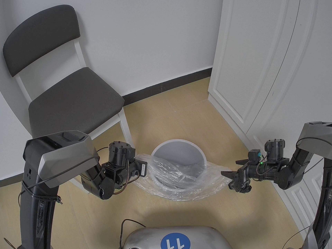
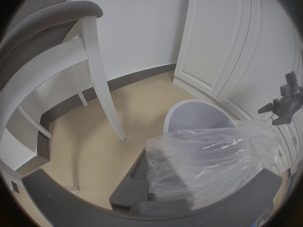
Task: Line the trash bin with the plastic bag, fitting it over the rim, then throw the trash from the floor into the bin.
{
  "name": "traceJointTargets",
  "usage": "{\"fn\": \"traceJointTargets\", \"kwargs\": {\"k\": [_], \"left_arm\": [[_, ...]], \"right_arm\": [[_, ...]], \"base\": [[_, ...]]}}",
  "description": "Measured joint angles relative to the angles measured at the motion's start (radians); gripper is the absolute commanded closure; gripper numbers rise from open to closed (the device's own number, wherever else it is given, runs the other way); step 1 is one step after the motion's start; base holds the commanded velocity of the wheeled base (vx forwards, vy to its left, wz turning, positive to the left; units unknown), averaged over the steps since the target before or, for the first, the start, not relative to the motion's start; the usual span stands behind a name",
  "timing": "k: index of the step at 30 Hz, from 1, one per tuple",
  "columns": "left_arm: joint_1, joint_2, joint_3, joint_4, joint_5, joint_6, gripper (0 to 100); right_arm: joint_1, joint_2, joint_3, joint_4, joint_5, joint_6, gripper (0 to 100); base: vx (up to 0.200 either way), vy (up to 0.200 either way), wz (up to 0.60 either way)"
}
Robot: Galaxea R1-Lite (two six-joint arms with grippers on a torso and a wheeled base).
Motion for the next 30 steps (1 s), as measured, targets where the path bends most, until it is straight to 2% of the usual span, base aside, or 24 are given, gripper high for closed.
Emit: {"fn": "traceJointTargets", "kwargs": {"k": [3,6,11,15,19,20,26,30], "left_arm": [[0.0,0.004,-0.001,0.0,0.001,0.0,100],[-0.001,0.01,-0.003,0.0,0.002,0.001,100],[-0.001,0.023,-0.005,0.004,0.004,0.003,100],[-0.001,0.033,-0.006,0.009,0.004,0.004,100],[0.0,0.041,-0.007,0.014,0.004,0.004,100],[0.0,0.043,-0.006,0.015,0.004,0.004,0],[-0.001,0.044,0.002,0.018,0.004,0.005,0],[0.003,0.042,0.013,0.014,0.0,0.009,0]], "right_arm": [[0.041,-0.04,0.017,-0.024,-0.034,0.078,0],[0.103,-0.079,0.025,-0.033,-0.124,0.129,0],[0.226,-0.117,0.016,-0.039,-0.42,0.177,0],[0.327,-0.123,0.011,-0.047,-0.523,0.196,0],[0.411,-0.121,0.02,-0.053,-0.572,0.203,0],[0.428,-0.12,0.024,-0.053,-0.577,0.204,0],[0.482,-0.099,0.04,-0.056,-0.615,0.202,0],[0.491,-0.079,0.042,-0.063,-0.631,0.173,0]], "base": [[0.0,0.0,0.0],[0.0,0.0,0.0],[0.0,0.0,0.0],[0.0,0.0,0.0],[0.0,0.0,0.0],[0.0,0.0,0.0],[0.0,0.0,0.0],[0.0,0.0,0.0]]}}
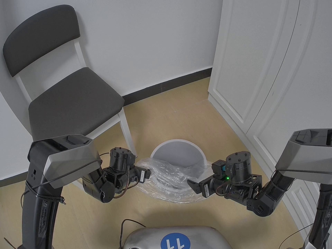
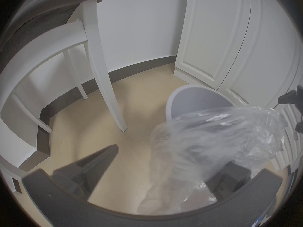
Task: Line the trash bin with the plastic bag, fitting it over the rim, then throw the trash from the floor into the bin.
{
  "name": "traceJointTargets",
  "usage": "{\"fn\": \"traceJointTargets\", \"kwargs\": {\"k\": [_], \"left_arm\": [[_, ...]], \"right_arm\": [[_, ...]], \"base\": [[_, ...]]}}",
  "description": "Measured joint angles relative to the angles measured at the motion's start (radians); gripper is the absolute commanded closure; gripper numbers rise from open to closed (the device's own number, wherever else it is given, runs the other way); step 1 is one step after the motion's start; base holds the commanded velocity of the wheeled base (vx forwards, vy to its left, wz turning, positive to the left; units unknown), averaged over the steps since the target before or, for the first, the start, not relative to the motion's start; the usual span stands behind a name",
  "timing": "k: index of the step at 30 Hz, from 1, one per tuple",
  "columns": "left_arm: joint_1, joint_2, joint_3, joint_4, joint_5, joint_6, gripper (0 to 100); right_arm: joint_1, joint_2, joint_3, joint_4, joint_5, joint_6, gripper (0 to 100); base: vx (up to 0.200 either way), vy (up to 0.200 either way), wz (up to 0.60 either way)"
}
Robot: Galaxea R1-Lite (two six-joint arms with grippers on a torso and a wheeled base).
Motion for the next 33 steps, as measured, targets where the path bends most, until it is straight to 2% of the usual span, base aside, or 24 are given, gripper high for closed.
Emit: {"fn": "traceJointTargets", "kwargs": {"k": [5,12,17,22,28,29,33], "left_arm": [[0.016,-0.021,0.026,0.0,-0.014,0.032,0],[0.037,-0.087,0.118,-0.001,-0.106,0.096,0],[0.043,-0.155,0.204,-0.003,-0.155,0.161,0],[0.043,-0.19,0.23,-0.01,-0.159,0.167,0],[0.041,-0.203,0.236,-0.013,-0.16,0.167,0],[0.041,-0.204,0.236,-0.012,-0.16,0.167,0],[0.04,-0.205,0.235,-0.013,-0.16,0.167,0]], "right_arm": [[0.004,0.034,0.005,-0.062,-0.003,-0.037,0],[0.004,0.077,0.017,-0.106,-0.006,-0.076,0],[0.003,0.1,0.017,-0.114,-0.037,-0.087,0],[0.004,0.125,0.008,-0.129,-0.041,-0.097,0],[0.01,0.179,-0.008,-0.222,-0.042,-0.097,0],[0.012,0.19,-0.01,-0.232,-0.042,-0.097,100],[0.019,0.22,-0.018,-0.24,-0.042,-0.097,100]], "base": [[0.0,0.0,0.0],[0.0,0.0,0.0],[0.0,0.0,0.0],[0.0,0.0,0.0],[0.0,0.0,0.0],[0.0,0.0,0.0],[0.0,0.0,0.0]]}}
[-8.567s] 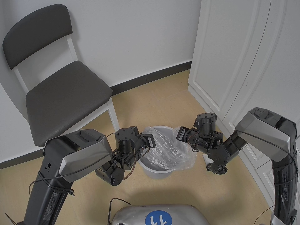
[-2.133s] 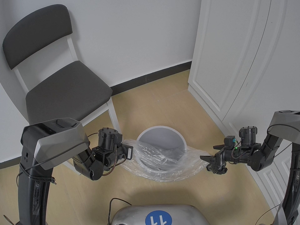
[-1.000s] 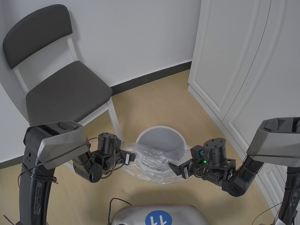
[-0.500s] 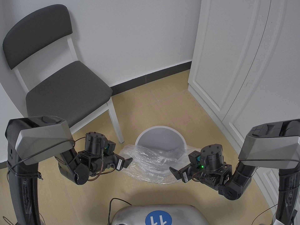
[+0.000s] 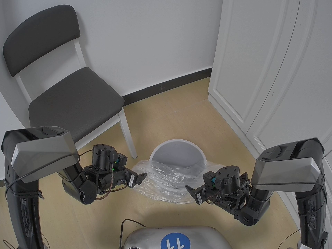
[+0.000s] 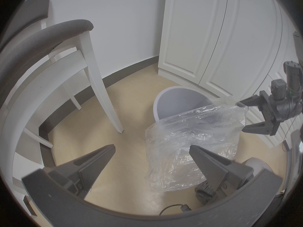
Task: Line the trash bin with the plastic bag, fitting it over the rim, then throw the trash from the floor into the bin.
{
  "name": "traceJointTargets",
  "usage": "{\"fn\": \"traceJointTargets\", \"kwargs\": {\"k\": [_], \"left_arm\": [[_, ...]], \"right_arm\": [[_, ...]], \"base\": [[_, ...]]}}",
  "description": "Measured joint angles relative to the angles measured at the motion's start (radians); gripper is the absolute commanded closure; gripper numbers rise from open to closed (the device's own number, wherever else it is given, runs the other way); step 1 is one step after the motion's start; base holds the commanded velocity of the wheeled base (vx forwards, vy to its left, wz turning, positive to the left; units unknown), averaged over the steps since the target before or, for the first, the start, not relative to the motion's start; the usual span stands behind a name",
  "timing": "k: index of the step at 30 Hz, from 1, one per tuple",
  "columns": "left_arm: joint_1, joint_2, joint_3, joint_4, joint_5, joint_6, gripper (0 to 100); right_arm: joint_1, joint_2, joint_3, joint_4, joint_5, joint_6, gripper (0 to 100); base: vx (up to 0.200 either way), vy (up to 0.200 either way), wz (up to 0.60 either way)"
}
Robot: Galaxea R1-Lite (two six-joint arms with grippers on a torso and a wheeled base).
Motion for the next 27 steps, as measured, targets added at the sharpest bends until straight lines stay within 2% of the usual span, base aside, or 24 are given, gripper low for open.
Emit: {"fn": "traceJointTargets", "kwargs": {"k": [13,19,27], "left_arm": [[-0.001,-0.006,-0.005,-0.034,0.004,-0.004,0],[-0.008,-0.006,-0.007,-0.061,0.01,-0.008,0],[-0.012,-0.006,-0.004,-0.097,0.013,-0.011,0]], "right_arm": [[-0.038,0.027,-0.104,-0.029,-0.012,0.036,100],[-0.078,0.059,-0.27,-0.015,-0.038,0.049,100],[-0.133,0.133,-0.567,0.125,-0.058,0.053,100]], "base": [[0.0,0.0,0.0],[0.0,0.0,0.0],[0.0,0.0,0.0]]}}
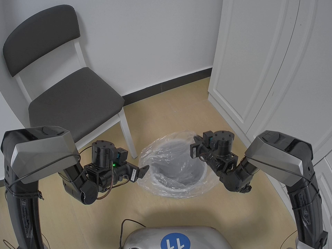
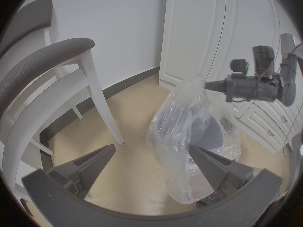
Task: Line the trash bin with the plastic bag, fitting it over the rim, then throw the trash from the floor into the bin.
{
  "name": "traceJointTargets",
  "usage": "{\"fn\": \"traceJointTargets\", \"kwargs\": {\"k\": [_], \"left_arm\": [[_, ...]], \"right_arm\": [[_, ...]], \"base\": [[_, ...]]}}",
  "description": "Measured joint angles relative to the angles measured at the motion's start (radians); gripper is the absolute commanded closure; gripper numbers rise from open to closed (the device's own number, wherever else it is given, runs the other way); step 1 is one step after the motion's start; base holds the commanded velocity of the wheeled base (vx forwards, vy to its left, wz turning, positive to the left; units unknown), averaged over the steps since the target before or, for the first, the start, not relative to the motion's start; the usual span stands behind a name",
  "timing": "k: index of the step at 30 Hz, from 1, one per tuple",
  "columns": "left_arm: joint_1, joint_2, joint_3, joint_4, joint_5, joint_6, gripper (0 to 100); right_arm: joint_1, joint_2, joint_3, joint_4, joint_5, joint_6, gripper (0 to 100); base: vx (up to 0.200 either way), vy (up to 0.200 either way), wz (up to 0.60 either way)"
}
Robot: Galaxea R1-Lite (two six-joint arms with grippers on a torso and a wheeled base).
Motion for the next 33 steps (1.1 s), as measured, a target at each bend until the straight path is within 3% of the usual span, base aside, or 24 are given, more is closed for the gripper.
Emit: {"fn": "traceJointTargets", "kwargs": {"k": [14,22,23,33], "left_arm": [[-0.011,0.0,0.004,-0.039,0.004,-0.002,0],[-0.023,0.003,0.004,-0.062,0.032,-0.003,0],[-0.026,0.004,0.004,-0.063,0.033,-0.003,0],[-0.06,0.014,0.007,-0.088,0.049,-0.004,0]], "right_arm": [[-0.023,0.195,-0.553,0.129,-0.02,-0.007,100],[-0.013,0.318,-0.752,0.196,-0.013,-0.048,100],[-0.01,0.328,-0.76,0.195,-0.012,-0.051,0],[-0.003,0.344,-0.777,0.147,-0.02,-0.062,0]], "base": [[0.0,0.0,0.0],[0.0,0.0,0.0],[0.0,0.0,0.0],[0.0,0.0,0.0]]}}
